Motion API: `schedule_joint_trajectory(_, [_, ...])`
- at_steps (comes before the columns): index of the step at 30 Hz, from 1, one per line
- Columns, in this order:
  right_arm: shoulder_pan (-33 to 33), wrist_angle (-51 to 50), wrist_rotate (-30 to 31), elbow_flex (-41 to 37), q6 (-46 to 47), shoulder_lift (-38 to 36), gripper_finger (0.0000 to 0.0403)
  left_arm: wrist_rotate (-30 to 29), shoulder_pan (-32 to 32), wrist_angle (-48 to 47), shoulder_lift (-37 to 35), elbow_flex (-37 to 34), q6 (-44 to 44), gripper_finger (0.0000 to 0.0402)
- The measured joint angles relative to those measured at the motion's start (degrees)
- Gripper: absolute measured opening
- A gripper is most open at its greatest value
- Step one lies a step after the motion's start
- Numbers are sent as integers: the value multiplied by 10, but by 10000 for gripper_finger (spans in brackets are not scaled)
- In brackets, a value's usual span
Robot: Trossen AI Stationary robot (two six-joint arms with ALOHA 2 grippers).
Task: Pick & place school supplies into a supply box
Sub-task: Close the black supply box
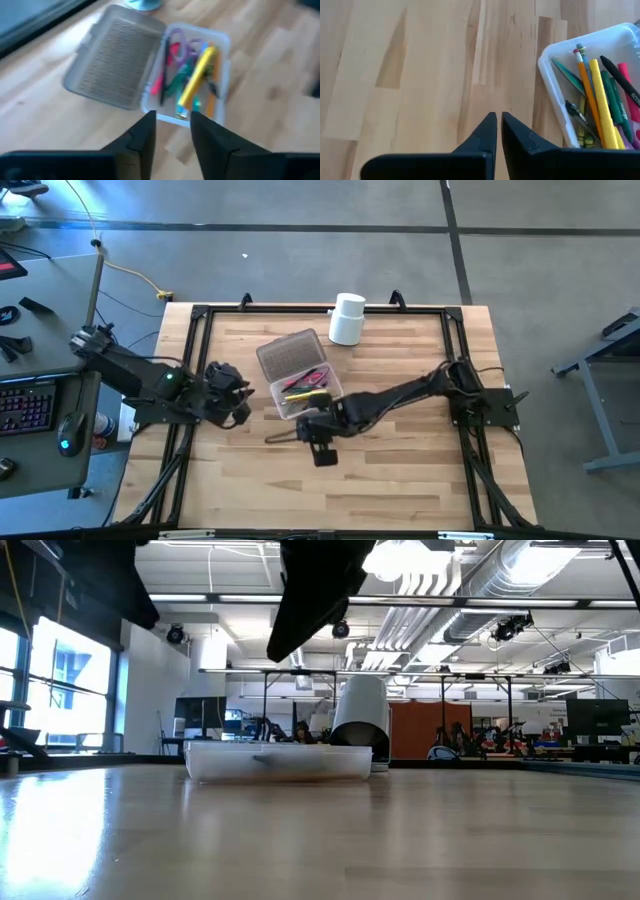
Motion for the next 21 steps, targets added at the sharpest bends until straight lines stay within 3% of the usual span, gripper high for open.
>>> schedule_joint_trajectory(7, [20, 31, 20, 0, 2, 0, 8, 40, 147, 8, 81, 0, 62, 19])
schedule_joint_trajectory(12, [6, 77, 25, 1, 7, 4, 1, 19, 289, 21, 127, 1, 77, 36])
schedule_joint_trajectory(16, [-4, 78, 22, 0, 16, 10, 1, 83, 412, 54, 161, 1, 166, 14])
schedule_joint_trajectory(21, [-5, 54, 5, 1, 16, 21, 1, 151, 540, 134, 209, 1, 230, 28])
